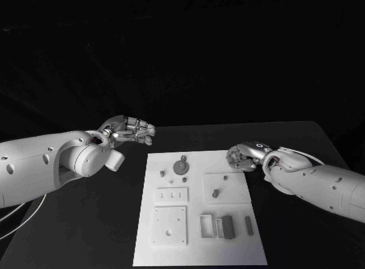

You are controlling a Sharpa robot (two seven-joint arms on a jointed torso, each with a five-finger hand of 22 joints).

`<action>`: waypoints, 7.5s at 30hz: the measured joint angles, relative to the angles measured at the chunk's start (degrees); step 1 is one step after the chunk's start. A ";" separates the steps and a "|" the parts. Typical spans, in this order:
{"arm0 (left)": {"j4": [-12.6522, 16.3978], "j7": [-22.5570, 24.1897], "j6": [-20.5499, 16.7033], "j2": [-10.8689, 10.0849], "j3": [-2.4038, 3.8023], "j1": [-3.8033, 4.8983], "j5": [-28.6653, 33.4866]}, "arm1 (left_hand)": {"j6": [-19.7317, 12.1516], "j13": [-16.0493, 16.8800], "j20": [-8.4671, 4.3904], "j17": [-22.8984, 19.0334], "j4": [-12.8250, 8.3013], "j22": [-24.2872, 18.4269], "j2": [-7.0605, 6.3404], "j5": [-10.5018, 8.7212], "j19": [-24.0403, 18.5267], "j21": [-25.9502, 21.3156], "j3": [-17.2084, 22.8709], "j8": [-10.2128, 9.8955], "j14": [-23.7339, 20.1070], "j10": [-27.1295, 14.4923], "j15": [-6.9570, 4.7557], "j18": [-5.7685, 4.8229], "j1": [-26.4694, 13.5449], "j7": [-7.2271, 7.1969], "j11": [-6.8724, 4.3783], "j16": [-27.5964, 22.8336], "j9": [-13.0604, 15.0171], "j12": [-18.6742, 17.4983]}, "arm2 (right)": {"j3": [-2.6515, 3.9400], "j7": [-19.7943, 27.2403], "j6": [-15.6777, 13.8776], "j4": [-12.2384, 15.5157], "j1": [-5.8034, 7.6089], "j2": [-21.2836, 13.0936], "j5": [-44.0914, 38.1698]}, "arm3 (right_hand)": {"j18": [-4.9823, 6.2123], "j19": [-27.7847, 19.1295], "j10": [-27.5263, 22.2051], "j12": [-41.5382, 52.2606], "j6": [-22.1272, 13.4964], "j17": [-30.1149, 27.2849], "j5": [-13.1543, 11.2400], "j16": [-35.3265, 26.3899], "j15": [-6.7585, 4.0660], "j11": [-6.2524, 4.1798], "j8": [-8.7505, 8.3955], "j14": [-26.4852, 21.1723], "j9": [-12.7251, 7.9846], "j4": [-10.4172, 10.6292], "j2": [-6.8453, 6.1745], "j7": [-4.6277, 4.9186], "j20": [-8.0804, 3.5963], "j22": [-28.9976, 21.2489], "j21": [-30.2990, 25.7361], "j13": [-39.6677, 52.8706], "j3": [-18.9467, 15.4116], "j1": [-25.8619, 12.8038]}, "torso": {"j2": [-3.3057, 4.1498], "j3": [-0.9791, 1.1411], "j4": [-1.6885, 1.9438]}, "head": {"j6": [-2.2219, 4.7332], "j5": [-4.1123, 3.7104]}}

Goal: Assemble the parts on the task board

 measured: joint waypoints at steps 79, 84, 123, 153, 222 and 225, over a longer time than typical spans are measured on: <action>0.80 -28.04 -3.63 12.20 -0.39 -1.43 -18.29 | 7.49 4.92 -2.80 10.37 0.19 5.30 -2.87 0.00 3.19 2.02 -2.56 -0.88 4.72 5.08 -2.47 1.01 -28.65 -2.97 -2.64 -0.63 -0.90 2.12 | 1.65 -22.98 8.48 21.24 5.32 6.41 3.72 | 0.07 0.85 1.77 0.22 1.27 -0.47 0.00 0.23 -1.43 -2.16 1.98 1.17 2.89 -0.32 0.17 -1.27 -0.62 0.00 0.44 -0.21 -0.33 0.19 | -4.10 -1.68 -2.69 | 0.91 2.56; 0.69 -28.92 -3.43 12.49 -0.39 -1.51 -19.07 | 8.30 5.38 -3.08 11.17 0.32 6.00 -2.63 0.00 3.91 2.67 -2.37 -0.65 5.65 5.52 -2.78 1.54 -28.89 -3.37 -3.09 0.48 -0.90 2.74 | 1.65 -23.18 8.52 21.78 5.28 6.56 3.72 | 0.05 0.84 1.78 0.22 1.27 -0.47 0.00 0.23 -1.43 -2.16 1.98 1.17 2.95 -0.32 -0.06 -1.27 -0.62 0.00 0.45 -0.23 -0.33 0.42 | -4.07 -1.69 -2.69 | 0.92 2.51; 1.09 -32.58 -1.00 13.05 -0.40 -1.55 -21.26 | 10.55 7.40 -3.71 11.92 0.25 10.20 -0.17 0.00 4.09 3.96 -1.01 -0.67 5.11 5.73 -2.87 0.87 -21.28 -3.99 -3.29 3.99 -1.66 4.67 | 1.66 -24.09 8.75 23.66 5.04 6.92 2.31 | 0.45 0.92 1.98 0.21 1.55 -0.52 0.00 0.22 -1.60 -2.36 1.85 1.34 3.14 -0.32 -0.06 -1.55 -0.68 0.00 0.44 -0.24 -0.33 0.42 | -3.97 -1.64 -2.66 | 0.71 2.63; 0.99 -33.22 -1.12 13.14 -0.33 -1.50 -20.60 | 10.75 7.91 -3.68 11.33 -0.08 11.76 2.34 0.08 4.10 4.00 4.51 -0.89 4.91 5.88 -3.07 0.94 -10.91 -3.79 -3.44 4.92 -1.92 4.67 | 1.60 -25.43 9.51 24.57 4.80 6.70 1.57 | 0.14 1.14 2.07 0.21 1.62 -0.52 -0.01 0.22 -1.57 -2.46 1.88 1.31 3.24 -0.39 -0.29 -1.62 -0.71 0.00 0.44 -0.29 -0.40 0.65 | -3.93 -1.59 -2.65 | 0.59 3.05; 0.28 -34.59 -3.42 13.75 -0.38 -1.55 -12.92 | 10.52 8.42 -4.21 9.69 -31.16 18.17 3.49 6.40 4.43 1.86 36.51 0.34 4.66 8.10 -3.63 -0.51 -35.10 -3.11 -4.21 8.87 1.02 4.23 | 1.65 -25.97 9.41 22.76 3.97 6.64 1.21 | 0.32 0.39 1.32 -1.62 1.74 -0.87 0.04 0.00 -0.01 -1.71 -2.98 -0.44 1.83 -0.31 -5.42 -1.74 -0.43 0.00 -0.34 -1.18 -1.27 -0.32 | -3.91 -1.58 -2.59 | 0.13 3.34; 0.28 -34.57 -3.36 13.51 -0.38 -1.56 -12.80 | 10.71 8.52 -4.21 9.76 -31.18 18.37 3.42 6.65 4.43 1.86 36.51 0.65 4.86 8.30 -3.81 -0.73 -35.42 -3.00 -4.39 8.88 1.06 4.44 | 1.64 -25.73 8.77 22.42 3.90 5.52 1.24 | 0.49 0.18 1.32 -1.67 1.74 -0.86 0.04 0.00 0.47 -1.70 -3.08 -0.50 1.76 -0.55 -5.63 -1.74 -0.23 0.00 -0.34 -1.28 -1.03 -0.11 | -3.91 -1.59 -2.59 | 0.08 3.34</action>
